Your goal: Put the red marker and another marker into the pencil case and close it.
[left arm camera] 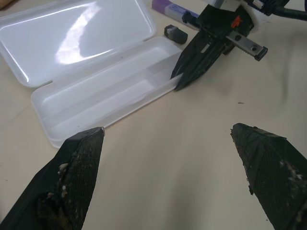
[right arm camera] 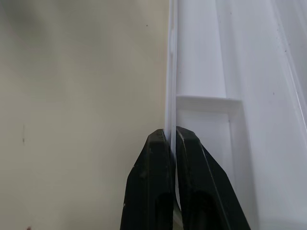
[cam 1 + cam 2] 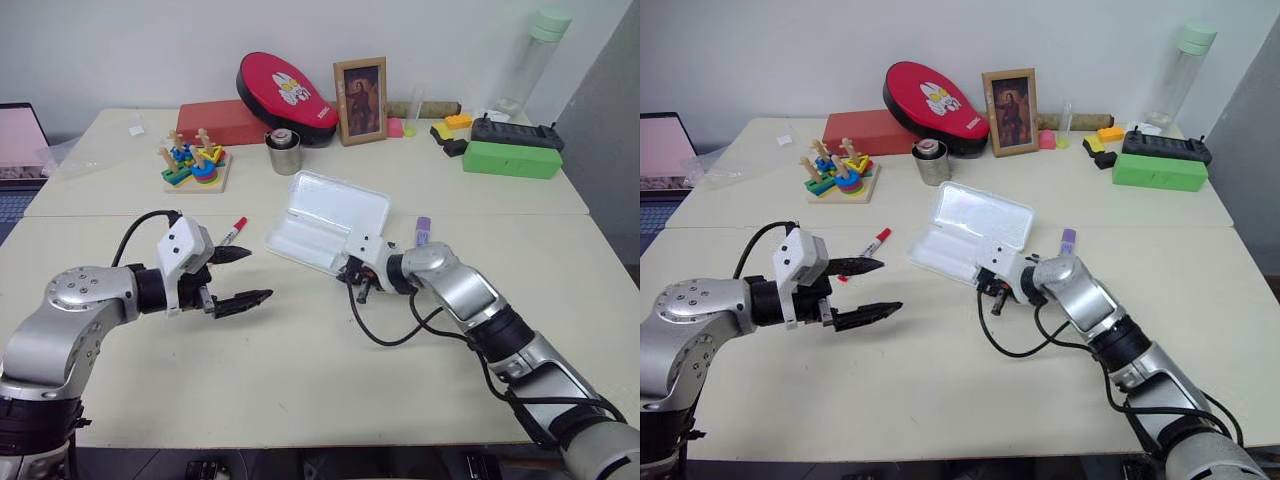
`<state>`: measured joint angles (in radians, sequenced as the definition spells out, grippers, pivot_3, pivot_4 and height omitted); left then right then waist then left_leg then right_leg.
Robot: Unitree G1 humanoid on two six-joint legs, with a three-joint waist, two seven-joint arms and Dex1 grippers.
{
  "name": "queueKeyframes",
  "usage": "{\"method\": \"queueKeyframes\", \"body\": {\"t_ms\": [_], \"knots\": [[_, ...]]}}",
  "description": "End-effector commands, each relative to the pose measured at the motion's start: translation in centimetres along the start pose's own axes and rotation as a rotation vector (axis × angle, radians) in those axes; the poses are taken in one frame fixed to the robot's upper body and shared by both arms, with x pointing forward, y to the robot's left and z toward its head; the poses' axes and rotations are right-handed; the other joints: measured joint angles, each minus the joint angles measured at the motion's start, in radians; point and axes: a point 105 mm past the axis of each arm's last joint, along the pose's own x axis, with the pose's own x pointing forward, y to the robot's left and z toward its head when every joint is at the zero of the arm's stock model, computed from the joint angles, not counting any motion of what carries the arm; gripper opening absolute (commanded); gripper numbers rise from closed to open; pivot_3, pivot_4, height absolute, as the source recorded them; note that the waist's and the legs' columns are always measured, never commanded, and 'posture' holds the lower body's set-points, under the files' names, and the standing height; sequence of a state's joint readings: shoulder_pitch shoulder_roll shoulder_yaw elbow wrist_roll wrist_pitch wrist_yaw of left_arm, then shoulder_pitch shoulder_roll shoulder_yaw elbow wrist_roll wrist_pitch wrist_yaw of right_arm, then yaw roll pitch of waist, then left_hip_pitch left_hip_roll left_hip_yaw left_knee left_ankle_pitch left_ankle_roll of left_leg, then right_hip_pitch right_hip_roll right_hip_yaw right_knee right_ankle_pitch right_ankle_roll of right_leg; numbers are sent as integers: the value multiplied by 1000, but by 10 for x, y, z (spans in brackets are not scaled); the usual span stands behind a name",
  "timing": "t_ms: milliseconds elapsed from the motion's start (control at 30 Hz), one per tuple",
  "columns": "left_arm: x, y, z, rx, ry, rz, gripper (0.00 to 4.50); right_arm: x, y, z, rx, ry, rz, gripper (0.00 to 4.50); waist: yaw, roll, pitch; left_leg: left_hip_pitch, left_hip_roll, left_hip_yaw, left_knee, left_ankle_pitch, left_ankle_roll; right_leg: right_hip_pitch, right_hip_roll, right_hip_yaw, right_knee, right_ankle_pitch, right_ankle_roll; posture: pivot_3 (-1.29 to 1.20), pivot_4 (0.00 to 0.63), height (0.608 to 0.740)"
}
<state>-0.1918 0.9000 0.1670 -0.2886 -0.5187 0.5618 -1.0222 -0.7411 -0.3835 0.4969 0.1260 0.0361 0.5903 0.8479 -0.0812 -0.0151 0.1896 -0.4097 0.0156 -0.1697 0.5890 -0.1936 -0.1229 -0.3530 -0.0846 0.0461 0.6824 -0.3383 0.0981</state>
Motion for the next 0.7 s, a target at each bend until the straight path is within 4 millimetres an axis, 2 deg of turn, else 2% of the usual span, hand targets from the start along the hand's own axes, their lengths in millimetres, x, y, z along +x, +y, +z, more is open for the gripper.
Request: {"method": "queueKeyframes", "body": {"t_ms": [33, 167, 267, 333, 600, 700], "knots": [[-10, 0, 12, 27, -37, 37, 4500, -13, 17, 15, -146, -105, 109, 55, -1, 0, 0, 0, 0, 0, 0, 0, 0, 0, 0, 0, 0, 0, 0, 0, 150, 740], [-17, -8, 8, 1, -24, 38, 4500, -27, 34, 11, -214, -118, 205, 55, -2, 0, 0, 0, 0, 0, 0, 0, 0, 0, 0, 0, -1, 0, 0, 0, 150, 740], [-24, -15, 1, -23, 12, 33, 4500, -40, 62, 1, -261, -116, 339, 55, -1, 0, 0, 0, 0, 0, 0, 0, 0, 0, 0, 0, -1, 0, 0, 0, 150, 740], [-25, -18, 0, -31, 16, 22, 4500, -43, 71, -2, -277, -117, 379, 55, -1, 0, 0, 0, 0, 0, 0, 0, 0, 0, 0, 0, -1, 0, 0, 0, 150, 740], [-28, -37, 0, -57, 45, -45, 4500, -37, 68, -6, -325, -106, 382, 55, 0, 0, 0, 0, 0, 0, 1, 0, 0, 1, 0, 0, -1, 0, 0, 0, 150, 740], [-29, -37, -1, -55, 53, -39, 4500, -36, 64, -9, -319, -96, 374, 55, 0, 0, 0, 0, 0, 0, 1, 0, 0, 1, 0, 0, -1, 0, 0, 0, 150, 740]]}}
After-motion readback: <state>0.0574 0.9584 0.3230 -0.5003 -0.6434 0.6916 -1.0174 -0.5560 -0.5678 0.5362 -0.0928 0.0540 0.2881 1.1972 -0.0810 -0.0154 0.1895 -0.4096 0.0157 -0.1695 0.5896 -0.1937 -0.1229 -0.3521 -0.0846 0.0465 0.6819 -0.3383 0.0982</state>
